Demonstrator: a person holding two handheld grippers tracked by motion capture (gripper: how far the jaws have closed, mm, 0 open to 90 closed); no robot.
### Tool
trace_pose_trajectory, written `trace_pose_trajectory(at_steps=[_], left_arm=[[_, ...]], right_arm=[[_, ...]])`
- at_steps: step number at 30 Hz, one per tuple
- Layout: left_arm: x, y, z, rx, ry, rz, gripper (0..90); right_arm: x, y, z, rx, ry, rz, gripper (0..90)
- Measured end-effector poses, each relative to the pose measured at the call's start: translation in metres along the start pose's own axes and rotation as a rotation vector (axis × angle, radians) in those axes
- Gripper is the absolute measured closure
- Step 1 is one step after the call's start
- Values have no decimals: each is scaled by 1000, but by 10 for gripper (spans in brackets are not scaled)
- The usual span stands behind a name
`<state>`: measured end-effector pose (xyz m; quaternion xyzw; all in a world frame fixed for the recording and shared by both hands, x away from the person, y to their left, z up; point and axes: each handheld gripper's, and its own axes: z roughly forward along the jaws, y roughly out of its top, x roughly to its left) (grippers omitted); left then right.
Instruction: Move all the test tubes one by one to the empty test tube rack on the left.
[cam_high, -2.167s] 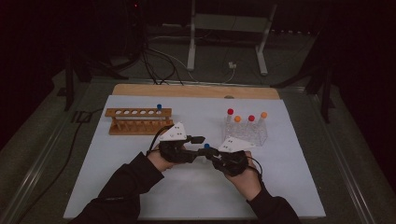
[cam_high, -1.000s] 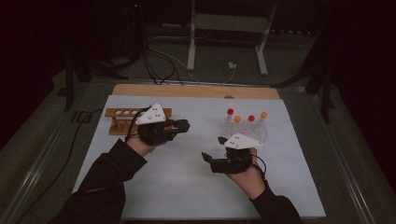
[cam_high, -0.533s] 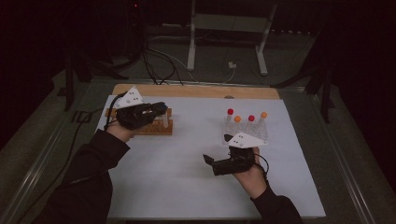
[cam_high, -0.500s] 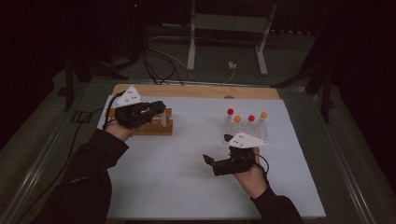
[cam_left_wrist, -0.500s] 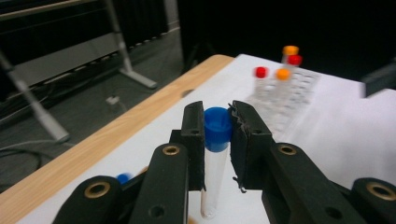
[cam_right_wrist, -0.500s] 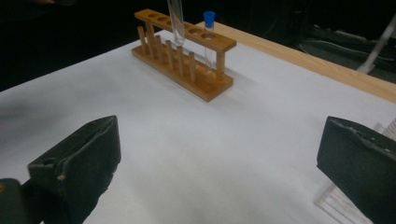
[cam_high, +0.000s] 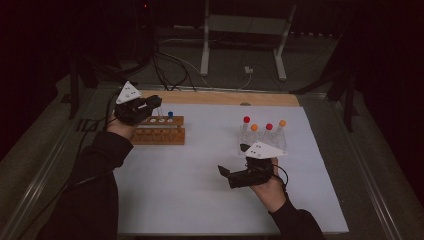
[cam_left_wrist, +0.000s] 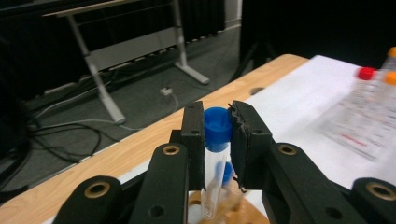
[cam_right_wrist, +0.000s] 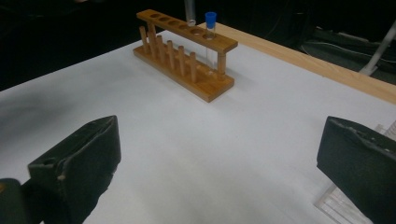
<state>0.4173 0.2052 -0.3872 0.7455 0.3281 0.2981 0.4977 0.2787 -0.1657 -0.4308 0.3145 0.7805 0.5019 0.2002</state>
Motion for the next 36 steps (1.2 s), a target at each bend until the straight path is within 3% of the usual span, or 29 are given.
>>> trace_pose_trajectory(at_steps=[10, 17, 29, 36], left_arm=[[7, -22, 17, 13, 28, -69, 775], [7, -41, 24, 13, 25, -115, 775], [0, -62, 39, 54, 22, -125, 773], [0, -66, 41, 69, 20, -121, 772]], right_arm=[[-2, -2, 0, 2, 2, 3, 0], [-3, -3, 0, 3, 7, 11, 0], [-4, -3, -1, 0, 11, 12, 0], [-4, -3, -1, -2, 14, 12, 0]])
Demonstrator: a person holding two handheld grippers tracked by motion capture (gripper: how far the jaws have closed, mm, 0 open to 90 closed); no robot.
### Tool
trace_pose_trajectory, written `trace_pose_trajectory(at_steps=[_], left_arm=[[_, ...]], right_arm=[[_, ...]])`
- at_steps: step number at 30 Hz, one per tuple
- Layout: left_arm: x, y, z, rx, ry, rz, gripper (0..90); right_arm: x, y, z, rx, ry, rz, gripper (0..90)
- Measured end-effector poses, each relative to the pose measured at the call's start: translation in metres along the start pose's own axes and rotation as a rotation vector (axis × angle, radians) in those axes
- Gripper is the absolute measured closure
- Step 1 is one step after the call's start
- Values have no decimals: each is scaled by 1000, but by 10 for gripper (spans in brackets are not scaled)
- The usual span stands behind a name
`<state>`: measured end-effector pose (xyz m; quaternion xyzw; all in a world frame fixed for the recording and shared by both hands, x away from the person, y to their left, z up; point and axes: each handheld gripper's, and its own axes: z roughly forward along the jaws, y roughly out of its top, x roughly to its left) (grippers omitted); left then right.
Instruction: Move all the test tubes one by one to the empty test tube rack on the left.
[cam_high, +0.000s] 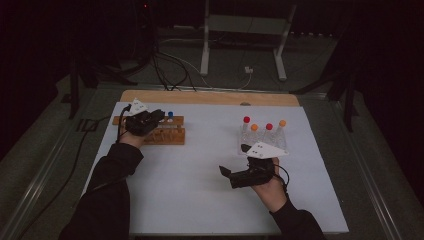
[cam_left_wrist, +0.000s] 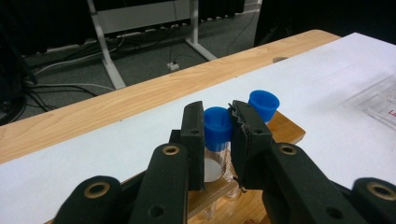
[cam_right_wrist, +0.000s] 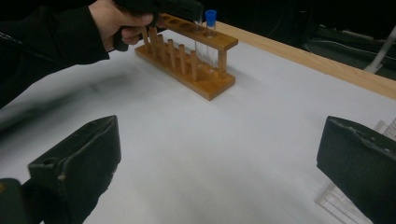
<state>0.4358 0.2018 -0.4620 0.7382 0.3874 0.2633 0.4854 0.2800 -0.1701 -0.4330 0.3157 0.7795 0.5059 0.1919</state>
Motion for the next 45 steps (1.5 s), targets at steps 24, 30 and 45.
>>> trace_pose_trajectory(at_steps=[24, 30, 45], left_arm=[[-11, 19, -54, 4, -151, -11, 64], [-25, 12, -79, -7, -214, 11, 22], [-72, -31, -106, 25, -356, 49, 22]], right_arm=[[-25, 23, -27, -53, -61, -1, 0], [-47, 27, -41, -67, -110, 23, 0], [-110, 14, -61, -36, -322, 107, 0]])
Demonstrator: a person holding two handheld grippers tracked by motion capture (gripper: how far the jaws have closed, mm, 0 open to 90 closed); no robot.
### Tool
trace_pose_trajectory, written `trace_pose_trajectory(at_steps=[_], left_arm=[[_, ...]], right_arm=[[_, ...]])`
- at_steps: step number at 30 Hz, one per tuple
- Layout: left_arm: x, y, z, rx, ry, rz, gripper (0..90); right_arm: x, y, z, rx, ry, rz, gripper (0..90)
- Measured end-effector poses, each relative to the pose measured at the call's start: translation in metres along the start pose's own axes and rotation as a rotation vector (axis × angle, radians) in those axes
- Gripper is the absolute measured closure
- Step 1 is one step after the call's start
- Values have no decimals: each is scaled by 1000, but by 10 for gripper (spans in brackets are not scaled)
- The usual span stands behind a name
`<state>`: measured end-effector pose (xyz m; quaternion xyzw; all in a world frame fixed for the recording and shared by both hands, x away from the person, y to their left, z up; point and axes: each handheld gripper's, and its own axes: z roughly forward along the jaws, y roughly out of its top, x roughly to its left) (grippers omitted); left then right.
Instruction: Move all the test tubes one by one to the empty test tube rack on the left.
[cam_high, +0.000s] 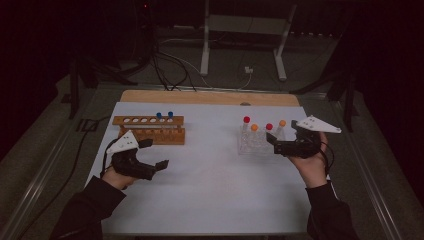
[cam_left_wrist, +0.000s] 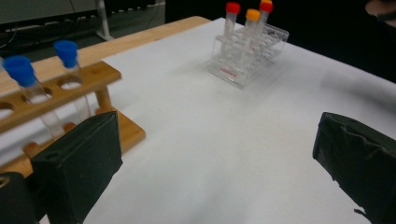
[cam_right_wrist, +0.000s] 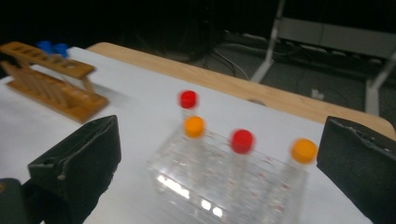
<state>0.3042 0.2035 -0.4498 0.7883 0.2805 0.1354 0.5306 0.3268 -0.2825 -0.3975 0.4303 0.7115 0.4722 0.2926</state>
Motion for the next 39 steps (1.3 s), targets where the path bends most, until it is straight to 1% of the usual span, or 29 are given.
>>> trace_pose_trajectory(at_steps=[1, 2, 3, 4, 5, 6, 7, 8, 10, 11, 13, 14, 15, 16, 17, 18, 19, 21, 22, 25, 26, 28, 29, 31, 32, 33, 34, 37, 39], left_arm=[[-3, -3, 1, 4, 5, 4, 22], [-6, -5, 1, 5, 0, 11, 22], [-8, -7, 2, 5, -13, 8, 23], [-10, -10, 2, 2, -16, 6, 22], [-11, -12, 3, 1, -30, 1, 22], [-13, -13, 3, 2, -35, -3, 22], [-14, -14, 4, 7, -30, 6, 23], [-16, -15, 4, 13, -35, 13, 23], [-18, -16, 5, 22, -28, 25, 23], [-18, -16, 5, 22, -35, 23, 23], [-18, -17, 5, 21, -31, 23, 22], [-18, -17, 5, 22, -36, 22, 22], [-19, -17, 6, 22, -30, 21, 23], [-19, -18, 6, 27, -38, 22, 22], [-19, -18, 6, 29, -36, 23, 23], [-19, -18, 6, 30, -30, 26, 23], [-19, -19, 7, 33, -38, 25, 23], [-19, -19, 7, 31, -33, 27, 23], [-19, -19, 7, 30, -38, 26, 23], [-19, -20, 7, 33, -36, 24, 23], [-19, -20, 7, 32, -31, 24, 22], [-19, -20, 7, 33, -36, 24, 22], [-19, -20, 7, 31, -32, 25, 22], [-19, -19, 7, 31, -36, 27, 23], [-19, -20, 7, 29, -35, 26, 22], [-18, -20, 7, 31, -38, 23, 23], [-18, -20, 7, 33, -39, 20, 22], [-15, -21, 7, 35, -38, 14, 22], [-15, -21, 6, 36, -39, 15, 23]], right_arm=[[-4, -1, 1, 4, -13, 8, 0], [-9, -2, 1, 8, -22, 15, 20], [-12, -4, 2, 9, -33, 15, 36], [-16, -6, 2, 9, -47, 21, 36], [-20, -8, 3, 20, -55, 29, 39], [-24, -10, 5, 26, -64, 34, 60], [-27, -12, 6, 28, -76, 40, 64], [-31, -14, 7, 35, -82, 48, 73], [-36, -20, 9, 39, -104, 62, 128], [-39, -23, 11, 46, -105, 71, 142], [-44, -30, 15, 62, -125, 85, 168], [-46, -33, 17, 70, -132, 95, 200], [-48, -36, 20, 78, -142, 105, 242], [-49, -39, 22, 88, -141, 113, 266], [-50, -42, 24, 94, -143, 118, 279], [-51, -44, 26, 98, -152, 122, 311], [-53, -46, 28, 99, -149, 129, 367], [-56, -48, 32, 103, -153, 138, 407], [-57, -49, 35, 108, -148, 144, 448], [-59, -50, 42, 124, -137, 144, 520], [-60, -51, 44, 130, -137, 146, 534], [-61, -51, 49, 139, -133, 150, 571], [-61, -51, 52, 144, -136, 155, 581], [-63, -50, 57, 145, -127, 168, 609], [-62, -49, 59, 148, -133, 170, 621], [-63, -48, 61, 150, -127, 169, 629], [-62, -47, 63, 154, -134, 166, 633], [-61, -46, 69, 169, -137, 166, 685], [-61, -46, 71, 177, -130, 164, 701]])
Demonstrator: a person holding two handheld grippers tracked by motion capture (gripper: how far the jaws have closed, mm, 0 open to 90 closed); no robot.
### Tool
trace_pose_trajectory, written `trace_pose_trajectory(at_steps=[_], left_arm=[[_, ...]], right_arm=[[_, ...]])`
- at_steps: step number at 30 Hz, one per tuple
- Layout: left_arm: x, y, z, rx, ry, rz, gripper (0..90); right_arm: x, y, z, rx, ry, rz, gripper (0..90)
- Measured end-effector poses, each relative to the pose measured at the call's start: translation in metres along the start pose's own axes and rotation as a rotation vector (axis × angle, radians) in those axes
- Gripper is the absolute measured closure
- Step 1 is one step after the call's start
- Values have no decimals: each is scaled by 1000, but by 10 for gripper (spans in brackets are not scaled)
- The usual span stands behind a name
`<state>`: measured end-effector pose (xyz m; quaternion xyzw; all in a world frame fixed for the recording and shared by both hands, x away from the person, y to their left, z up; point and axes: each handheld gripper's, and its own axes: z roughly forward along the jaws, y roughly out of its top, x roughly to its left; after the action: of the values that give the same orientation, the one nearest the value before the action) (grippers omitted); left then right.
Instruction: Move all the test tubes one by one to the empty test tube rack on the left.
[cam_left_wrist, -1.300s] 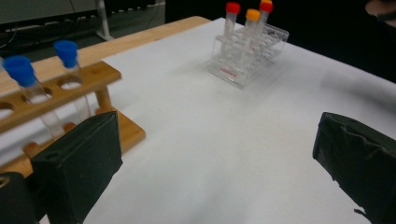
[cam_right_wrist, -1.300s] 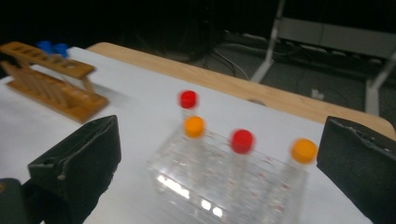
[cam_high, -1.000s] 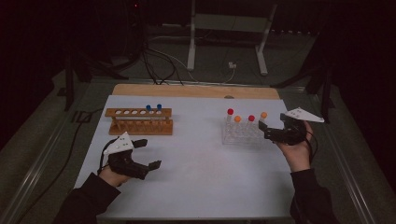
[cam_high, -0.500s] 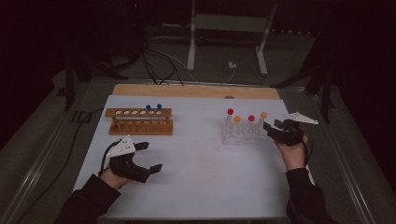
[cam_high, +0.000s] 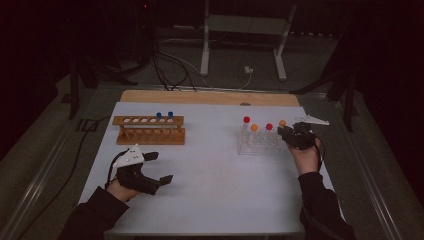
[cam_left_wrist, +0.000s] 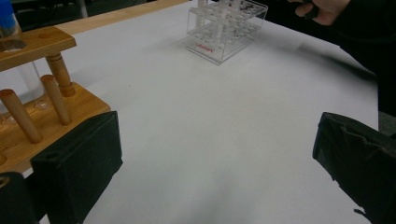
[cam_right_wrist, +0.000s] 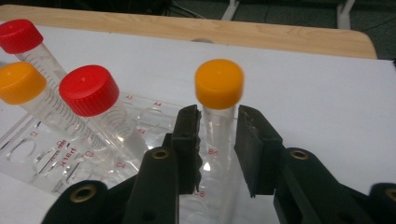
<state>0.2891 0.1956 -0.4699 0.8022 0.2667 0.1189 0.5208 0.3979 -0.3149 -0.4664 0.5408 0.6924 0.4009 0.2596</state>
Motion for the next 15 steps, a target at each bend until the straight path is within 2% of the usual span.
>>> trace_pose_trajectory(at_steps=[2, 7, 10, 15], left_arm=[[0, 0, 0, 0, 1, 1, 23], [0, 0, 0, 0, 1, -1, 23], [1, 0, 0, -1, 0, -4, 22], [1, 0, 0, -2, 3, -3, 23]], right_arm=[[1, 0, 2, 9, -1, -4, 732], [2, -1, 5, 11, -13, -10, 743], [3, 0, 4, 16, -34, -29, 753], [4, 4, -1, -7, -43, -39, 755]])
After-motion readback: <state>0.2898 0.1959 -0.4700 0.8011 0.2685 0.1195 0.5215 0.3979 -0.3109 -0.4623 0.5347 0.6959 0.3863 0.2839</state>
